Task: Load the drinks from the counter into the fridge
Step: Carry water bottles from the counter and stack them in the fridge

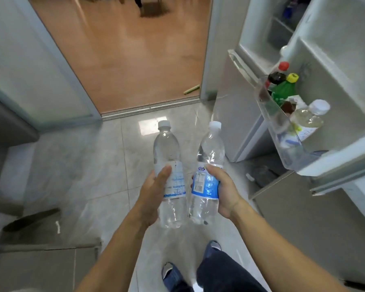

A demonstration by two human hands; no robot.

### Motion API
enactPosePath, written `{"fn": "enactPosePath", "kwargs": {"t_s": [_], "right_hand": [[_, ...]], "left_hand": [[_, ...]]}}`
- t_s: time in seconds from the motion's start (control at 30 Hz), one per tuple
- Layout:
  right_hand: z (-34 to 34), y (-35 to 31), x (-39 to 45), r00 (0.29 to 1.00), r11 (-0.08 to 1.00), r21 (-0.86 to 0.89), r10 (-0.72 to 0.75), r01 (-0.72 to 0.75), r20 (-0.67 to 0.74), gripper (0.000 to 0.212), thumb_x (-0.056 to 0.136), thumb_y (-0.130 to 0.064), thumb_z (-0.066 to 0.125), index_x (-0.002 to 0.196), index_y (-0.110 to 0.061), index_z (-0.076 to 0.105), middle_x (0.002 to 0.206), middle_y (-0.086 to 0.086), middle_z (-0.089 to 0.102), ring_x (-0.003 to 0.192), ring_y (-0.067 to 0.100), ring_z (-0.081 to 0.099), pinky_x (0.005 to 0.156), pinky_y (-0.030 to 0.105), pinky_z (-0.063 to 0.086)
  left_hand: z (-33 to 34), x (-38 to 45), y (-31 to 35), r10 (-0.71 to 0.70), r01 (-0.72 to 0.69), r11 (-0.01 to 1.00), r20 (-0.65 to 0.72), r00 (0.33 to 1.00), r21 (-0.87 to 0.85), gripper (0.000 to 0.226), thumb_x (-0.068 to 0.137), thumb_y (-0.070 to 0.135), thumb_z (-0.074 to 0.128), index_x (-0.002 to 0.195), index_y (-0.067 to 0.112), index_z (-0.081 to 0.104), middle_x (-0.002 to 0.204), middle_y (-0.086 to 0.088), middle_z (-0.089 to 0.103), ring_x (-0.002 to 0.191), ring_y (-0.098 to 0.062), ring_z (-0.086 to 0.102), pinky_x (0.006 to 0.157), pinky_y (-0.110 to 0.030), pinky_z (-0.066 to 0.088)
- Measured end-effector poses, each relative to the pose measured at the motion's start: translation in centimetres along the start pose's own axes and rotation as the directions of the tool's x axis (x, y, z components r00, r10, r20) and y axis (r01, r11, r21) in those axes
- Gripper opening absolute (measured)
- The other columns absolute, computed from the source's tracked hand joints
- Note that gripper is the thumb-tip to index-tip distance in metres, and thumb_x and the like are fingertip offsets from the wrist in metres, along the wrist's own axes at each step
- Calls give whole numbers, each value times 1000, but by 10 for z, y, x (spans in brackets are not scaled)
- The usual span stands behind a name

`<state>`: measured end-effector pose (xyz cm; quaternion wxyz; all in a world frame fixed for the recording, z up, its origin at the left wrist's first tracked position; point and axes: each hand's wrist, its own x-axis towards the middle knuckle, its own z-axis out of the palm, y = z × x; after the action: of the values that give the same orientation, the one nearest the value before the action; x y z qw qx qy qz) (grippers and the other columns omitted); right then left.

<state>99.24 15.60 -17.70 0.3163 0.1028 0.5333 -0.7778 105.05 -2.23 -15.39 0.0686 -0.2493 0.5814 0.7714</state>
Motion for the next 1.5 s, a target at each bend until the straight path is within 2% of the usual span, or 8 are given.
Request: {"fn": "enactPosePath", "kwargs": {"t_s": [0.23, 0.4, 0.67, 0.87, 1.0, 1.2, 1.33, 1.5], "right_hand": [[37, -41, 68, 999, 999, -23, -40, 41, 15, 49, 75, -41, 68, 107, -5, 68, 96, 17, 73, 78, 26, 72, 68, 35, 59], [48, -88, 136, 995, 994, -47, -101, 101, -2, 36, 65, -50, 75, 85, -21, 80, 97, 14, 75, 82, 27, 74, 68, 33, 59], [33, -195, 236, 988, 987, 64, -146, 149, -38, 51, 72, -45, 70, 108, -9, 67, 92, 13, 74, 78, 24, 73, 66, 34, 58], [6, -260, 291, 964, 965, 137, -200, 224, -173, 57, 72, -45, 70, 113, -6, 63, 91, 13, 71, 79, 27, 71, 76, 41, 54], [-13, -294, 330, 938, 952, 159, -214, 263, -272, 70, 72, -45, 70, 124, 0, 57, 95, 21, 67, 79, 31, 68, 72, 42, 56], [-19, -355, 388, 841, 906, 99, -335, 411, -425, 39, 74, -43, 67, 95, -13, 77, 91, 16, 75, 76, 27, 73, 61, 35, 58], [-5, -410, 418, 721, 884, 17, -370, 467, -585, 57, 63, -49, 76, 106, -11, 70, 90, 13, 73, 77, 26, 72, 69, 38, 57], [-3, -458, 441, 567, 835, -29, -399, 550, -721, 58, 67, -44, 74, 114, -12, 67, 93, 13, 74, 77, 26, 74, 60, 33, 57]], "left_hand": [[-26, 62, 49, 78, -78, 997, -16, 997, 5, 61, 75, 58, 61, 122, 19, 60, 103, -6, 76, 90, -28, 74, 68, -36, 61], [-21, 133, 105, 148, -147, 986, -7, 989, 77, 58, 80, 60, 66, 118, 18, 62, 96, -5, 77, 82, -23, 76, 62, -28, 59], [32, 261, 195, 160, -169, 982, 95, 983, 88, 57, 79, 58, 68, 118, 18, 61, 94, -5, 77, 82, -23, 75, 65, -30, 59], [82, 346, 238, 92, -104, 993, 213, 973, 48, 55, 77, 48, 68, 119, 14, 62, 102, -17, 73, 95, -36, 70, 90, -53, 56], [109, 414, 266, 71, -90, 995, 296, 952, 51, 42, 86, 42, 66, 116, 12, 65, 100, -16, 75, 89, -32, 72, 82, -45, 58], [152, 517, 322, 83, -129, 989, 432, 898, 78, 27, 92, 35, 67, 112, 18, 66, 96, -10, 76, 84, -25, 74, 80, -43, 60], [179, 566, 378, 102, -215, 967, 563, 820, 140, 46, 81, 49, 68, 117, 21, 65, 110, -14, 72, 103, -32, 70, 94, -51, 56], [214, 615, 418, 109, -247, 962, 671, 734, 113, 37, 88, 43, 69, 115, 19, 63, 108, -13, 72, 94, -26, 71, 84, -42, 59]]}}
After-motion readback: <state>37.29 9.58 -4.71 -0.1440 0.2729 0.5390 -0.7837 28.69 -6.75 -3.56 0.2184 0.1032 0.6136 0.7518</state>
